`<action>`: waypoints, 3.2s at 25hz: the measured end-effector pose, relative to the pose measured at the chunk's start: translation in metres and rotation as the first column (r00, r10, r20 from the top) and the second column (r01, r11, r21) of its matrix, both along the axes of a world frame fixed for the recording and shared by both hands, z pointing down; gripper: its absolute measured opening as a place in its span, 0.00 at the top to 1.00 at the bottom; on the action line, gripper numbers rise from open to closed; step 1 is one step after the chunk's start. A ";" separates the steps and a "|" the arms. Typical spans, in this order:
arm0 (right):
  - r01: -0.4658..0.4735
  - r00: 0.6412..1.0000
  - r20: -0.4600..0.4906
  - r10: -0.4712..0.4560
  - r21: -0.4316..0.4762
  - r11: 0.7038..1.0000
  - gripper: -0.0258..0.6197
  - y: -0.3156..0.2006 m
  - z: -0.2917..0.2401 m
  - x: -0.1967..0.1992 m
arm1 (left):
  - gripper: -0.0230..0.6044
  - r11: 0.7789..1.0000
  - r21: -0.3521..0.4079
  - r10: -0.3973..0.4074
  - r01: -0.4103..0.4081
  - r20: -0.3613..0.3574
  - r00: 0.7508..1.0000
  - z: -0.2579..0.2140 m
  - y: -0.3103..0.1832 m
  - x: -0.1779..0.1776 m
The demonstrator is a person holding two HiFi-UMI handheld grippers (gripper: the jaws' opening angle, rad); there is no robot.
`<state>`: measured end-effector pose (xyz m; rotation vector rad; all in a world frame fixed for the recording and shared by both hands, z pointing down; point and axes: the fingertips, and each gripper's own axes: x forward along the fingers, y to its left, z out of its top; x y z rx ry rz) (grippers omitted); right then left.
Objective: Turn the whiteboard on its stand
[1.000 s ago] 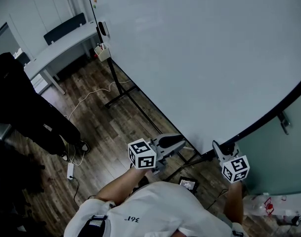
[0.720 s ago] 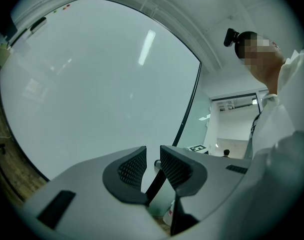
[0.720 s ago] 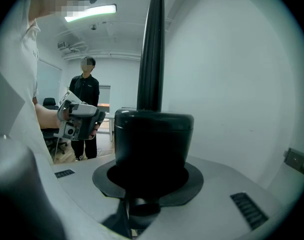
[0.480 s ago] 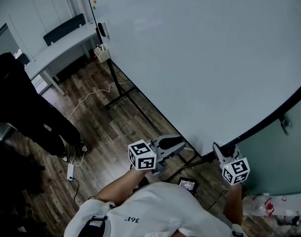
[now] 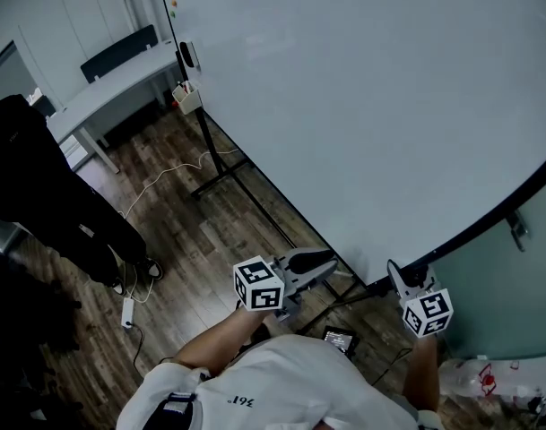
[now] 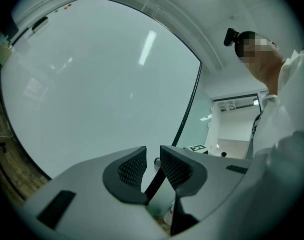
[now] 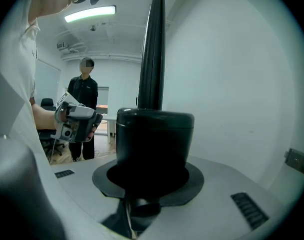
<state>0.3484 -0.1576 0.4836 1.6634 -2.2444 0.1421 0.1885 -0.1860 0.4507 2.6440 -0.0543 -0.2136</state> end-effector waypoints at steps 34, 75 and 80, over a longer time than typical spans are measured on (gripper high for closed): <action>0.007 1.000 -0.002 -0.007 -0.009 1.000 0.73 -0.056 0.002 -0.014 | 0.85 0.998 -0.029 -0.056 0.057 0.027 0.998 0.016 -0.016 -0.036; 0.041 0.999 -0.037 -0.040 0.014 0.999 0.72 -0.082 0.010 -0.006 | 0.85 0.997 -0.030 -0.068 0.068 0.003 0.998 0.017 -0.031 -0.025; 0.012 0.999 -0.038 -0.011 0.029 0.999 0.68 -0.076 0.009 0.000 | 0.85 0.997 -0.028 -0.068 0.068 -0.001 0.998 0.014 -0.027 -0.021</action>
